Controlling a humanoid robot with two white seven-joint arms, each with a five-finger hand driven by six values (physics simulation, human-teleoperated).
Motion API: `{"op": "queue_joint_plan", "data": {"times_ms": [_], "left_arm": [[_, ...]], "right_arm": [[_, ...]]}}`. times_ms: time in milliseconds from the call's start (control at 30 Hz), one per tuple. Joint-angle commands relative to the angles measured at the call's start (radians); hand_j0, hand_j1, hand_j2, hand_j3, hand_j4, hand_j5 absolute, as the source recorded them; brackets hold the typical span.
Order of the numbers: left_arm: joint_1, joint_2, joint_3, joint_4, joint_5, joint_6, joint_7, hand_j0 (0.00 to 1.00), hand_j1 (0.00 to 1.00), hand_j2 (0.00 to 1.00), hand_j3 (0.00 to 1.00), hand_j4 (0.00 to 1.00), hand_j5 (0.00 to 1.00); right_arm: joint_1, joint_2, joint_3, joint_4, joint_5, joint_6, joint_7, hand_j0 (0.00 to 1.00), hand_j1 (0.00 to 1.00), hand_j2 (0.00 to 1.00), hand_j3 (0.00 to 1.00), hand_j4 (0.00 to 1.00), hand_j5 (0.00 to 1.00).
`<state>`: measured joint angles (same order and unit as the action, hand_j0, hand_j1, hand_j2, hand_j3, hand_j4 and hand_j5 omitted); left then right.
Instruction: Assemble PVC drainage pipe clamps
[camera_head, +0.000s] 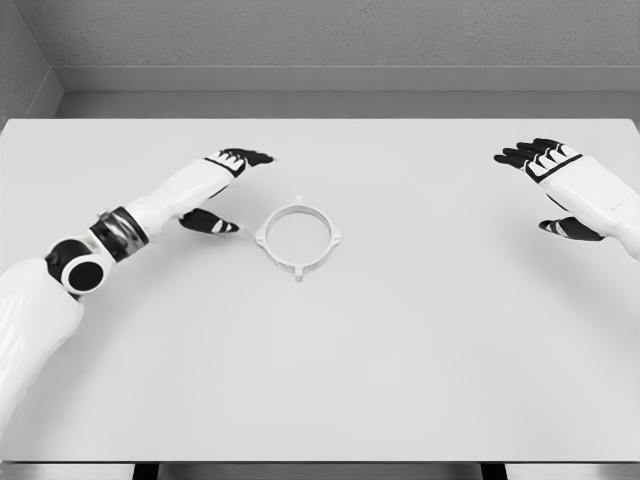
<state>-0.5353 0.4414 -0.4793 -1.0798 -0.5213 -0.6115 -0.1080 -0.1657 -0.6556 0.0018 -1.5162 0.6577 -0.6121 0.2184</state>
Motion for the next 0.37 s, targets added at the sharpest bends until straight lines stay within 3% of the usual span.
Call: {"op": "queue_joint_plan", "data": {"times_ms": [0, 67, 333], "left_arm": [[0.000, 0.083, 0.051, 0.008, 0.011, 0.001, 0.001, 1.00, 1.00, 1.00, 1.00, 1.00, 1.00], [0.000, 0.158, 0.091, 0.015, 0.011, 0.001, 0.001, 1.00, 1.00, 1.00, 1.00, 1.00, 1.00], [0.002, 0.217, 0.157, 0.046, 0.017, 0.001, 0.002, 1.00, 1.00, 1.00, 1.00, 1.00, 1.00]], "right_arm": [[0.000, -0.001, 0.000, -0.001, -0.007, 0.001, -0.001, 1.00, 1.00, 1.00, 1.00, 1.00, 1.00], [0.000, -0.001, 0.000, -0.001, -0.007, 0.001, -0.001, 1.00, 1.00, 1.00, 1.00, 1.00, 1.00], [0.000, -0.001, -0.002, 0.001, -0.007, 0.001, -0.001, 1.00, 1.00, 1.00, 1.00, 1.00, 1.00]]}}
